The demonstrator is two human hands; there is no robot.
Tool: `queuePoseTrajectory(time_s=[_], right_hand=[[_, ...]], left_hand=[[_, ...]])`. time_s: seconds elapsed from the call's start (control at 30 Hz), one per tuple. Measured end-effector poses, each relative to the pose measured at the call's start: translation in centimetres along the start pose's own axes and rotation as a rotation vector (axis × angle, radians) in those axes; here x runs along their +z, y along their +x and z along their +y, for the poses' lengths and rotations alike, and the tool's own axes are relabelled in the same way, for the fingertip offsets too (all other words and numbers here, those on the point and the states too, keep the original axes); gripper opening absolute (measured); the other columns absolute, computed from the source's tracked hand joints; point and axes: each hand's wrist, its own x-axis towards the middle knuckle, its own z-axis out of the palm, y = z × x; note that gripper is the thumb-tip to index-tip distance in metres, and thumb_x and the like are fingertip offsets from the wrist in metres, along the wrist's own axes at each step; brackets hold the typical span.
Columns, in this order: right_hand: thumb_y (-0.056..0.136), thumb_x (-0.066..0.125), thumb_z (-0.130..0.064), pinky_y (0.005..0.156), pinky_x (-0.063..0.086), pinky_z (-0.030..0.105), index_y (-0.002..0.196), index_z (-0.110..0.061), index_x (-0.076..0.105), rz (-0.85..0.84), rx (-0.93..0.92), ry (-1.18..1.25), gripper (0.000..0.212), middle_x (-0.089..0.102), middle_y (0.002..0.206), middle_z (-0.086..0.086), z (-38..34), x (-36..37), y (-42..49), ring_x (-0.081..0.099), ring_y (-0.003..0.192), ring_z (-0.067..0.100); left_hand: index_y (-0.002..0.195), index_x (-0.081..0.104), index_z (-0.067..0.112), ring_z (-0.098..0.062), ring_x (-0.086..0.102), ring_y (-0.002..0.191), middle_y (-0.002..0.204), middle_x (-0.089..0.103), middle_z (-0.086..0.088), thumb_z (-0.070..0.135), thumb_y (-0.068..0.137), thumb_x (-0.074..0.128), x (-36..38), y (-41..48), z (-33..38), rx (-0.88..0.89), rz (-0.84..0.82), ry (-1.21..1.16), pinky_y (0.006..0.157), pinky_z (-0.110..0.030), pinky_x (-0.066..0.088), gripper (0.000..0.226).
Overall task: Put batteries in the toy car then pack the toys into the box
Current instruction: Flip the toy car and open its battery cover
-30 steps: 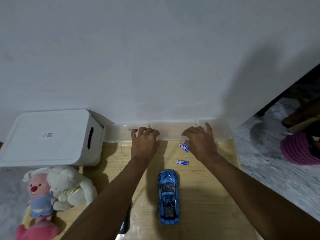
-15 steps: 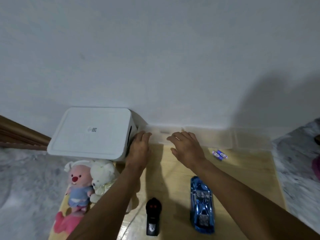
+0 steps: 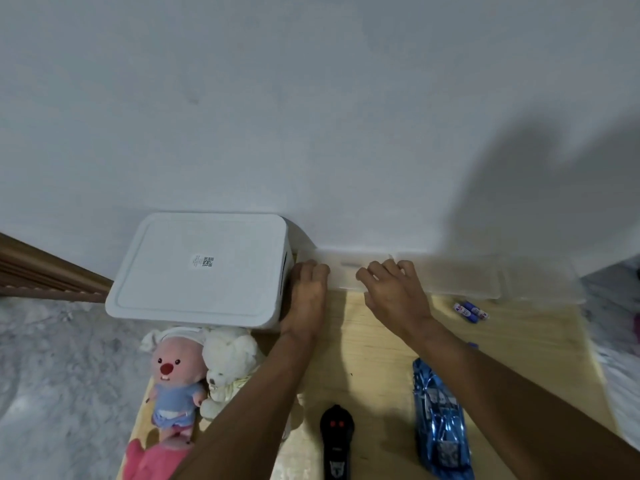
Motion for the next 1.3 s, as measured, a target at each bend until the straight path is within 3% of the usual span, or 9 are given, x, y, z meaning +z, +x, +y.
queuePoseTrajectory(time_s=[0.13, 0.23, 0.3, 0.4, 0.53, 0.7, 0.93, 1.13, 1.3], right_hand=[[0.072, 0.067, -0.008, 0.080, 0.038, 0.041, 0.098, -0.017, 0.063, 0.023, -0.035, -0.049, 0.028, 0.063, 0.084, 0.000, 0.0, -0.2, -0.1, 0.059, 0.077, 0.028], [0.070, 0.066, -0.008, 0.084, 0.037, 0.042, 0.096, -0.015, 0.064, 0.031, -0.057, -0.098, 0.026, 0.064, 0.079, 0.002, -0.1, -0.4, 0.0, 0.061, 0.071, 0.029], [0.070, 0.065, -0.007, 0.086, 0.037, 0.042, 0.094, -0.014, 0.064, 0.034, -0.070, -0.116, 0.025, 0.065, 0.076, 0.003, -0.1, -0.6, 0.1, 0.062, 0.068, 0.029], [0.071, 0.063, -0.009, 0.086, 0.038, 0.042, 0.091, -0.014, 0.064, 0.024, -0.079, -0.102, 0.021, 0.066, 0.072, 0.003, 0.2, -0.7, 0.3, 0.063, 0.066, 0.030], [0.071, 0.060, -0.009, 0.086, 0.039, 0.040, 0.085, -0.015, 0.064, 0.031, -0.052, -0.067, 0.016, 0.065, 0.067, 0.001, 0.1, -0.8, 0.2, 0.063, 0.062, 0.027], [0.075, 0.057, -0.011, 0.089, 0.038, 0.039, 0.087, -0.017, 0.067, 0.024, -0.035, -0.021, 0.016, 0.069, 0.073, -0.001, 0.3, -0.7, 0.1, 0.065, 0.065, 0.024], [0.081, 0.053, -0.012, 0.091, 0.038, 0.038, 0.091, -0.018, 0.067, 0.056, -0.014, 0.020, 0.018, 0.070, 0.076, -0.004, 0.4, -0.3, 0.0, 0.066, 0.069, 0.021], [0.086, 0.053, -0.012, 0.092, 0.039, 0.039, 0.096, -0.017, 0.066, 0.120, -0.018, 0.033, 0.018, 0.070, 0.081, -0.004, 0.5, 0.0, -0.5, 0.068, 0.078, 0.019], [0.084, 0.064, -0.018, 0.096, 0.034, 0.040, 0.104, -0.025, 0.069, 0.131, 0.056, 0.097, 0.021, 0.071, 0.093, -0.011, 1.1, -0.4, -0.8, 0.063, 0.091, 0.018]], left_hand=[[0.131, 0.050, 0.010, -0.029, 0.046, 0.127, 0.135, 0.047, -0.013, -0.015, 0.083, 0.053, 0.3, 0.1, -0.1, 0.038, -0.009, 0.074, 0.106, -0.036, 0.045, 0.055], [0.110, 0.057, 0.007, -0.037, 0.060, 0.102, 0.110, 0.059, -0.019, -0.020, 0.067, 0.066, 0.5, 0.4, 0.1, 0.086, 0.027, 0.156, 0.085, -0.045, 0.057, 0.052], [0.101, 0.049, 0.009, -0.037, 0.063, 0.084, 0.092, 0.062, -0.018, -0.020, 0.059, 0.071, 0.6, 0.8, 0.0, 0.124, 0.062, 0.205, 0.074, -0.043, 0.059, 0.055], [0.099, 0.046, 0.010, -0.035, 0.064, 0.079, 0.085, 0.061, -0.017, -0.019, 0.055, 0.072, 0.3, 1.0, 0.2, 0.155, 0.075, 0.225, 0.072, -0.040, 0.060, 0.059], [0.098, 0.065, 0.006, -0.033, 0.066, 0.081, 0.087, 0.064, -0.016, -0.017, 0.048, 0.080, -0.2, 0.9, 0.9, 0.090, 0.026, 0.274, 0.070, -0.037, 0.061, 0.058], [0.110, 0.060, 0.005, -0.034, 0.062, 0.098, 0.101, 0.063, -0.019, -0.018, 0.062, 0.074, -0.7, 0.6, 1.2, 0.056, -0.056, 0.235, 0.082, -0.042, 0.058, 0.055], [0.093, 0.063, 0.004, -0.032, 0.067, 0.081, 0.084, 0.065, -0.016, -0.026, 0.052, 0.074, -1.0, 0.6, 1.2, 0.064, 0.028, 0.179, 0.064, -0.039, 0.057, 0.052], [0.118, 0.056, 0.005, -0.030, 0.057, 0.114, 0.116, 0.061, -0.017, -0.019, 0.081, 0.057, -1.2, 0.2, 1.8, 0.045, 0.000, 0.134, 0.092, -0.039, 0.050, 0.044], [0.121, 0.055, 0.008, -0.029, 0.056, 0.117, 0.122, 0.058, -0.014, -0.018, 0.082, 0.057, -1.2, -0.4, 1.8, 0.030, 0.029, 0.101, 0.092, -0.038, 0.050, 0.047]])
